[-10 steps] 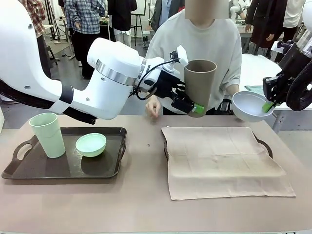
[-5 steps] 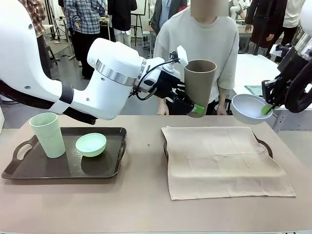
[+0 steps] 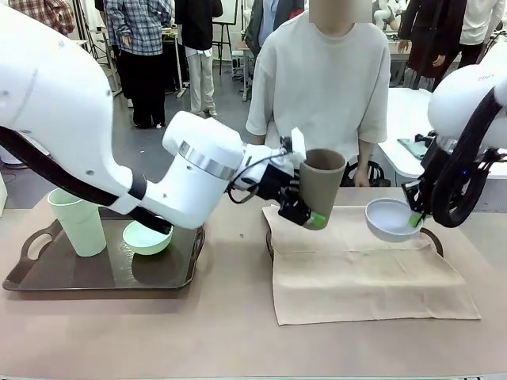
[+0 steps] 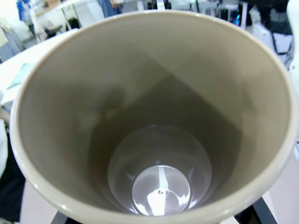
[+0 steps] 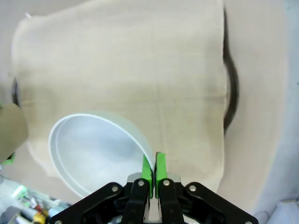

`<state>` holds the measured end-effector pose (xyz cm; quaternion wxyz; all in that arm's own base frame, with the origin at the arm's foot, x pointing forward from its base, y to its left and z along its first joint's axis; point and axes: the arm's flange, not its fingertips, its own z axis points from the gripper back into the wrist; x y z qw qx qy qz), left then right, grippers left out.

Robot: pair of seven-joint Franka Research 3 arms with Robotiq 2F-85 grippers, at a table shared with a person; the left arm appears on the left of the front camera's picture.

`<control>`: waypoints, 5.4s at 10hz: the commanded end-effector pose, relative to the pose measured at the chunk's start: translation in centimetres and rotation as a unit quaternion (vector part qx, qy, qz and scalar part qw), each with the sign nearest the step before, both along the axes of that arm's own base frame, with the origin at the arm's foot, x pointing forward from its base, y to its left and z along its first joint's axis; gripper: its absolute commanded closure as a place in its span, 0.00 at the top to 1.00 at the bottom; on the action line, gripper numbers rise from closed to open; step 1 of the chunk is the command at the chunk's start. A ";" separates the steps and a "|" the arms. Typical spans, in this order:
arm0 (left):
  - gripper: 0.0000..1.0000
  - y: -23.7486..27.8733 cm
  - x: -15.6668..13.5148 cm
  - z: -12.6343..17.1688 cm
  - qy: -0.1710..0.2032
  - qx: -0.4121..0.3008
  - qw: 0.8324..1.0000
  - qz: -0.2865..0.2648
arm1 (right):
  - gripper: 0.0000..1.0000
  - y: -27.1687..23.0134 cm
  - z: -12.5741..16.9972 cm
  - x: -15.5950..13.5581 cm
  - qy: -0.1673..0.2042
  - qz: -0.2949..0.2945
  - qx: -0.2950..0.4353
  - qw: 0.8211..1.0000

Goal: Set up a tray with a mat and arrange the tableware.
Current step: Place the Picnic Bowl and Reusable plastic cup back onto the Handle tray in front of the human's position, then pick up the Picnic Bowl and Reusable plastic cup from the Handle tray in front of the human's position and hold them in the air.

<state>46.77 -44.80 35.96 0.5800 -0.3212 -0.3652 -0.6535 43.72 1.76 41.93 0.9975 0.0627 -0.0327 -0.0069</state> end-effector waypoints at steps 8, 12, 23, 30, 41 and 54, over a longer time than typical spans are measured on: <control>0.81 -1.6 2.8 -4.2 0.008 -0.025 1.000 0.006 | 0.04 -0.5 -5.0 1.8 0.010 0.007 -0.009 1.000; 0.81 -1.9 2.7 -6.4 -0.001 -0.043 0.999 -0.012 | 0.04 -1.2 -5.8 2.3 0.032 0.020 0.038 0.999; 0.81 -3.0 3.3 -9.1 -0.001 -0.032 0.999 -0.028 | 0.04 -1.5 -8.1 3.0 0.029 0.018 0.028 0.999; 1.00 -0.8 3.6 -8.5 0.048 0.007 0.999 -0.016 | 0.46 -2.9 -5.5 1.6 0.033 0.021 0.009 0.999; 1.00 8.0 -4.7 12.3 0.077 0.379 0.907 0.166 | 1.00 -2.6 2.4 -2.9 -0.012 0.050 -0.019 0.999; 1.00 8.3 -5.8 15.6 0.077 0.469 0.832 0.287 | 1.00 -2.6 4.7 -3.4 -0.027 0.055 -0.004 0.998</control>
